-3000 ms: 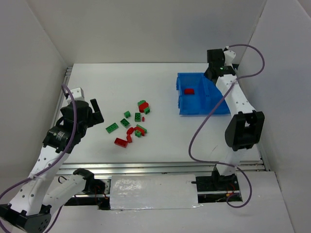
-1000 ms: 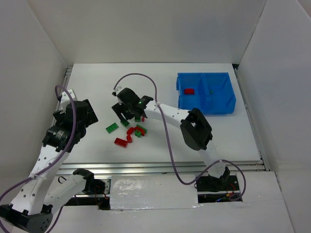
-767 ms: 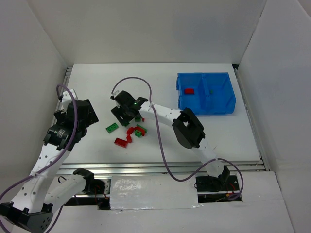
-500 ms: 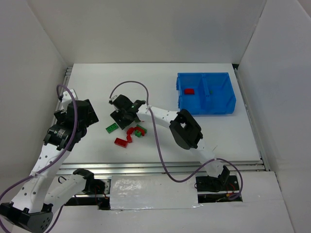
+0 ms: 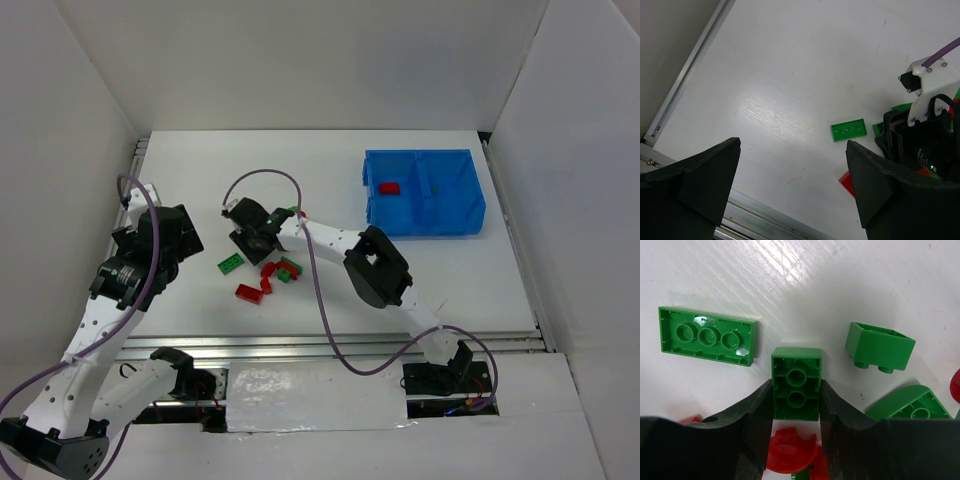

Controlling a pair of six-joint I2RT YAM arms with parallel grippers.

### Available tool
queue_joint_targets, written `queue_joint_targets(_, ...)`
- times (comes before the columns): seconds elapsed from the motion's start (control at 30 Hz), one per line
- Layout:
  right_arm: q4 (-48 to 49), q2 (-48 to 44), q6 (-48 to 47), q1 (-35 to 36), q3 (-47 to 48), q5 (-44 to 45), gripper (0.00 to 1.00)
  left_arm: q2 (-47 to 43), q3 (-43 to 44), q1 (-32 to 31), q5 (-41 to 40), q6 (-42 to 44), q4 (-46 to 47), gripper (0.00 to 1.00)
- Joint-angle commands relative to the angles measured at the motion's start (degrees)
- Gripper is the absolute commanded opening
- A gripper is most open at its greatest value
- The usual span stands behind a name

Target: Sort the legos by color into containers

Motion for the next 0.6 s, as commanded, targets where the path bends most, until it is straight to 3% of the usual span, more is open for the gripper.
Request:
queue_joint_targets(0.0,2.9,-6.7,0.0,0.4,0.9,0.7,0.25,-0.3,1.5,0.2,-0.1,0.4,1.4,0.99)
queue_joint_targets(0.23,0.3,-23.3,0.5,-3.3,-3.7,6.2,0.25,-0.2,1.4,0.2,0.4,0.6,1.6,1.0)
queue_joint_targets(0.37,-3.8,-28.8,3.0,-15.6,-7.0,7.6,0.25,0.0,1.3,0.2,1.3,1.1,2.2,0.99)
queue_joint_targets(0.47,-8.9,-29.7,5.4,-31.8,-7.2,11.0,0.25,0.5,1.4,0.2,1.4,1.1,1.9,0.99)
queue_joint_targets(0.57,-10.4,-30.6,9.0,-41.6,-9.0,9.7,0.25,0.7,1.3,0.2,1.8,1.2,2.1,1.0)
